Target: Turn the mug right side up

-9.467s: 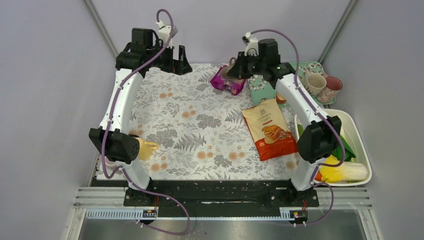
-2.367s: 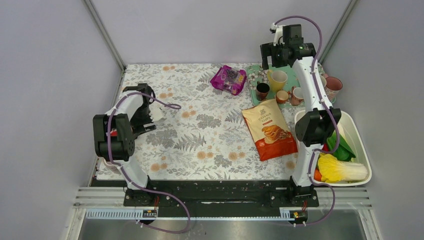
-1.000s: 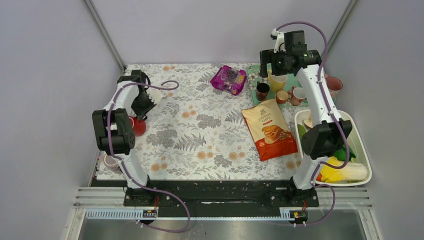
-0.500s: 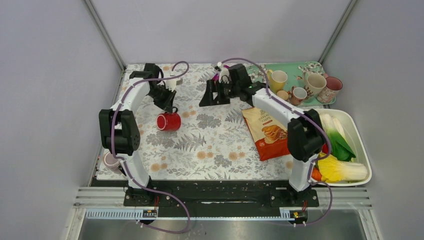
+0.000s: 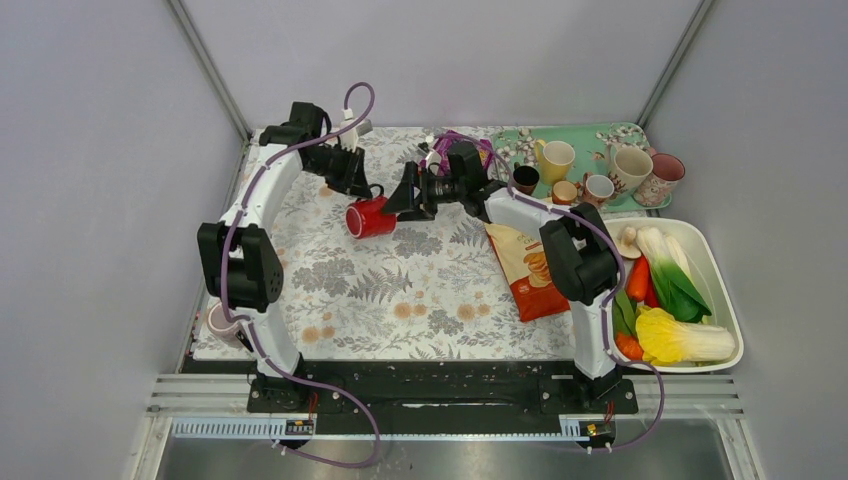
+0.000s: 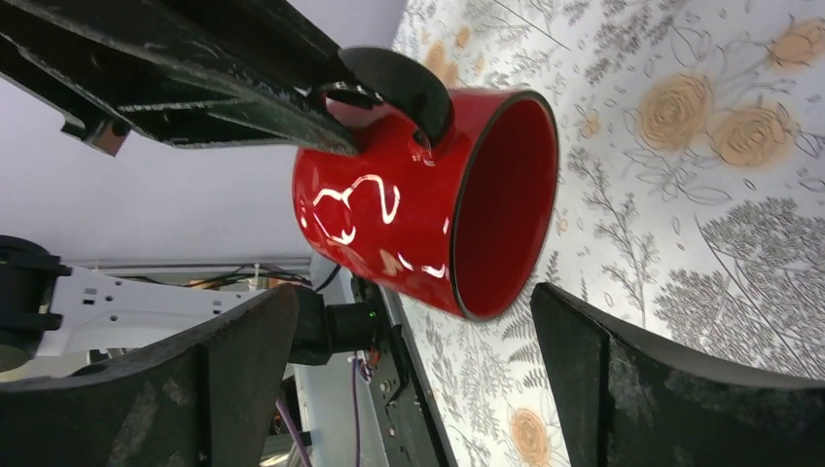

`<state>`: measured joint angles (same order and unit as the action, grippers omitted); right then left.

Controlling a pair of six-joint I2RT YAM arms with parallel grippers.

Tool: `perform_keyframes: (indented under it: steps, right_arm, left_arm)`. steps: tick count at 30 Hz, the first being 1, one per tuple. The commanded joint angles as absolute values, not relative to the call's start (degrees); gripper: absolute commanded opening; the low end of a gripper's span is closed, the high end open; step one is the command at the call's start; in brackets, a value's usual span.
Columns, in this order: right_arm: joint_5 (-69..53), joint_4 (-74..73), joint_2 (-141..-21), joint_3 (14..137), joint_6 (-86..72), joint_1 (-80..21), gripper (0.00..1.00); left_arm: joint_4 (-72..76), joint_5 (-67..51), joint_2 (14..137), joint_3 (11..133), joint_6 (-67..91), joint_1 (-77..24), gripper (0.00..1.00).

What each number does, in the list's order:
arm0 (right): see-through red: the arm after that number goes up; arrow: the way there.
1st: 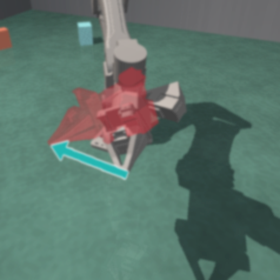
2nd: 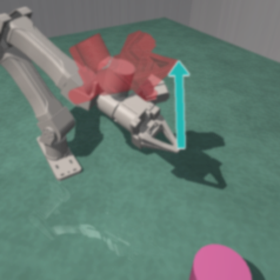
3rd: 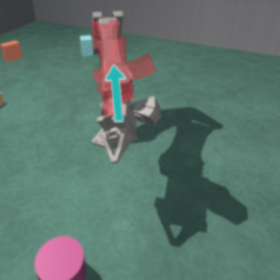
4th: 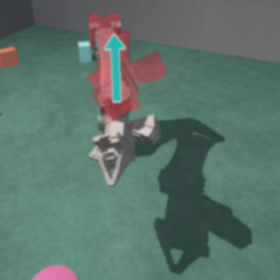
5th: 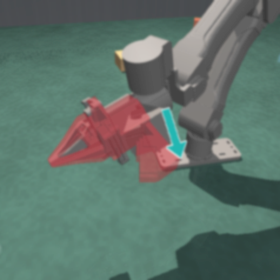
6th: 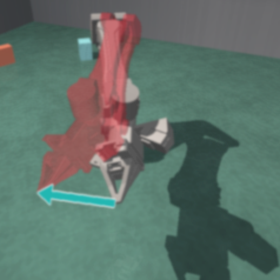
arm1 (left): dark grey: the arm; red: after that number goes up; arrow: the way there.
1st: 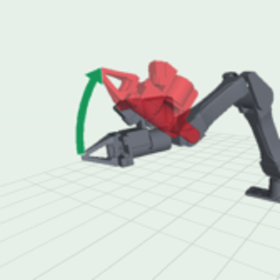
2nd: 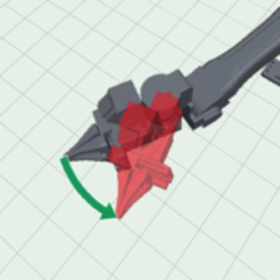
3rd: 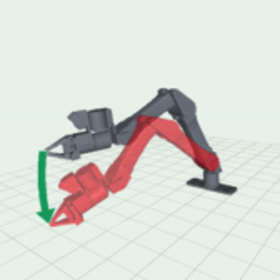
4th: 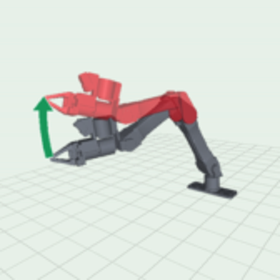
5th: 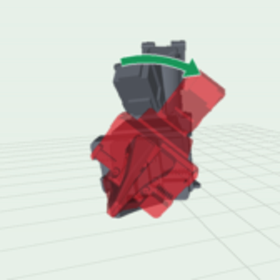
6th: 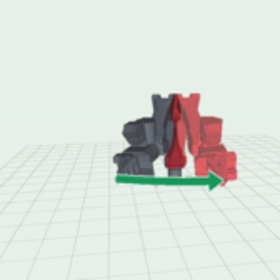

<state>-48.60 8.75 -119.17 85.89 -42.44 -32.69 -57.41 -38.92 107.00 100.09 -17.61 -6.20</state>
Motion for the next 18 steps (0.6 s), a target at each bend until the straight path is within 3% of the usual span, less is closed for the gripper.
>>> perform_keyframes:
  steps: [1, 5, 11, 14, 17, 18]
  right_arm:
    - [-51.1, 16.9, -119.2, 87.2, -46.8, -32.7, 0.99]
    - [-52.3, 21.8, -118.9, 86.8, -49.4, -32.7, 0.93]
    - [-58.9, 26.5, -120.4, 88.5, -57.2, -32.8, 0.43]
    - [-61.0, 34.9, -118.7, 86.5, -61.0, -32.7, 0.25]
    - [-61.9, 35.9, -116.5, 87.5, -60.6, -32.6, 0.01]
    - [-61.6, 34.0, -115.7, 88.1, -59.3, -32.4, 0.00]
  left_arm:
    - [-55.7, -46.6, 102.9, 104.4, -12.8, -7.6, 0.00]
    - [-55.7, -47.7, 102.4, 105.7, -12.4, -8.7, 0.00]
    - [-46.7, -45.0, 100.7, 105.8, -7.3, -8.8, 0.00]
    - [-42.1, -43.3, 99.7, 105.8, -5.1, -8.8, 0.00]
    - [-41.2, -43.0, 99.8, 105.0, -3.4, -8.8, 0.00]
    - [-41.0, -42.3, 99.7, 104.5, -3.4, -8.7, 0.00]
